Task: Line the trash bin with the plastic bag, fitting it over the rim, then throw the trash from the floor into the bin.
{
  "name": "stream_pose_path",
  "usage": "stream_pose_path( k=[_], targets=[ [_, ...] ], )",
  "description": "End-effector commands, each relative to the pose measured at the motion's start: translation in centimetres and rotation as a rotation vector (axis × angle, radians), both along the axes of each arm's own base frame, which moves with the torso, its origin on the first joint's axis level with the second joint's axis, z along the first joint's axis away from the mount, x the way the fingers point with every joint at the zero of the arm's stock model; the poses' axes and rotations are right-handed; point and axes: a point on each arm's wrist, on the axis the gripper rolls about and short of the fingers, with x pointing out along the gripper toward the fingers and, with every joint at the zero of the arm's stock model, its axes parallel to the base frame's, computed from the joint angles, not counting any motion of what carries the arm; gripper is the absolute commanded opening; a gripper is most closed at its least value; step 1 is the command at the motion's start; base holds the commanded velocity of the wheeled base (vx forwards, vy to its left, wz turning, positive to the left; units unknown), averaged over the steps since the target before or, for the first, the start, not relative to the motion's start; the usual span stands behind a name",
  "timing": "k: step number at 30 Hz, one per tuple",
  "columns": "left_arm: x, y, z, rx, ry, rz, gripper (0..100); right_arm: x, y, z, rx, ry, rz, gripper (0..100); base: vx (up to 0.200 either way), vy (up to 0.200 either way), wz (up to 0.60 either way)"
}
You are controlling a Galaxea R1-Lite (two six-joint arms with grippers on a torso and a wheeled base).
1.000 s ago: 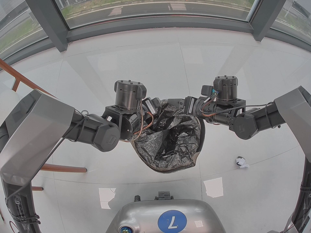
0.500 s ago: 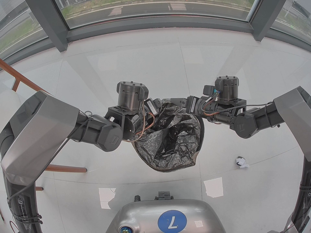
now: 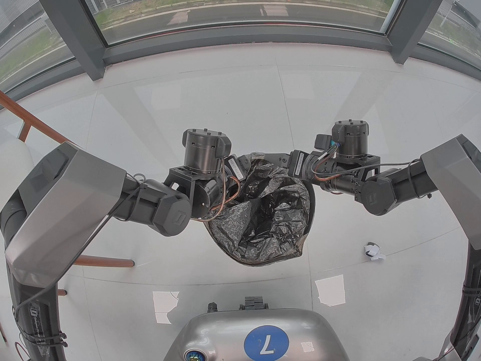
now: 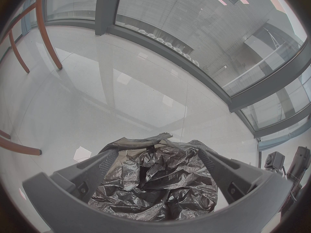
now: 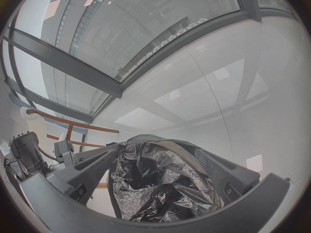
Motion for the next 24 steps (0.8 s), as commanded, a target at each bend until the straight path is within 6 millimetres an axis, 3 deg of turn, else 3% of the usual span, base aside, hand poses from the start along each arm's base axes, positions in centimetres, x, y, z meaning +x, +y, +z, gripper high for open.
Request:
stream_pose_path(
  k=[1,24],
  targets=[
    [0.15,-0.06,0.01,-0.007,-0.01,0.001,100,0.02,0.03,-0.09,-0.001,0.0,0.001,100,0.0,0.0,0.0],
    [0.47,-0.16,-0.82,-0.001,-0.007,0.008,100,0.08,0.06,-0.3,-0.002,0.005,0.002,100,0.0,0.0,0.0]
  ],
)
